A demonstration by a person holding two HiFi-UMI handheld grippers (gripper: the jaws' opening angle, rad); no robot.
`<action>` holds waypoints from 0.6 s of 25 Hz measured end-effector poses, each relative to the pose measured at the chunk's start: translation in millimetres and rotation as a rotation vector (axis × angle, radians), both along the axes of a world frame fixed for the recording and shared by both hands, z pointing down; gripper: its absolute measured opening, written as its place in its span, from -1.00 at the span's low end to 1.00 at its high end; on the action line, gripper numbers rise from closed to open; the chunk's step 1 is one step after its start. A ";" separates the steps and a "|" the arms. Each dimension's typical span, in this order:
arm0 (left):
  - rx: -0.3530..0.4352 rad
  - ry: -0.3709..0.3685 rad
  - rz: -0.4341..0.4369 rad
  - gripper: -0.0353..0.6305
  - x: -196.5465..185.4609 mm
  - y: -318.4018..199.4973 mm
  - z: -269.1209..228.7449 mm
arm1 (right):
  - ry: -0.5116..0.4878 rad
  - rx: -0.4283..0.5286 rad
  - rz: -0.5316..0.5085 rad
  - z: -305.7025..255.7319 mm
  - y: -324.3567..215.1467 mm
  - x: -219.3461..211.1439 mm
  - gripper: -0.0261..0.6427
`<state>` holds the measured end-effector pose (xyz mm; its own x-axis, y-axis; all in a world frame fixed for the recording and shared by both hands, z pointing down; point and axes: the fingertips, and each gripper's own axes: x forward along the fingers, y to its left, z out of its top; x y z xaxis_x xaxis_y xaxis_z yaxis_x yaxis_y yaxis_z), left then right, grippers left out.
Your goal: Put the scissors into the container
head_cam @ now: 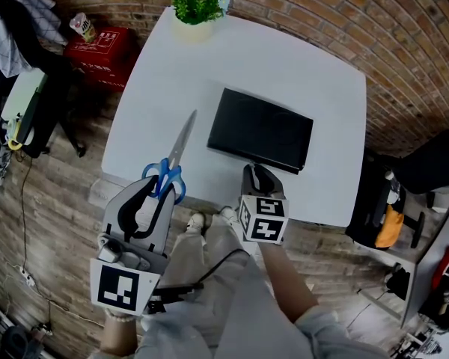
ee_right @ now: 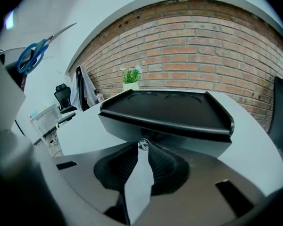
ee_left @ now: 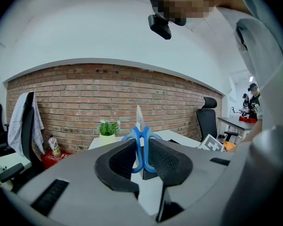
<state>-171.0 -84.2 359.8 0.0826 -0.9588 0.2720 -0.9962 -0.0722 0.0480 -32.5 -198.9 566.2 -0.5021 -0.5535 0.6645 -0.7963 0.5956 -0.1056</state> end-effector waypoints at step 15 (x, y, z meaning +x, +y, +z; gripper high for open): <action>0.013 -0.001 0.060 -0.59 2.4 10.2 -3.6 | 0.001 -0.036 -0.001 0.5 43.0 3.5 -0.66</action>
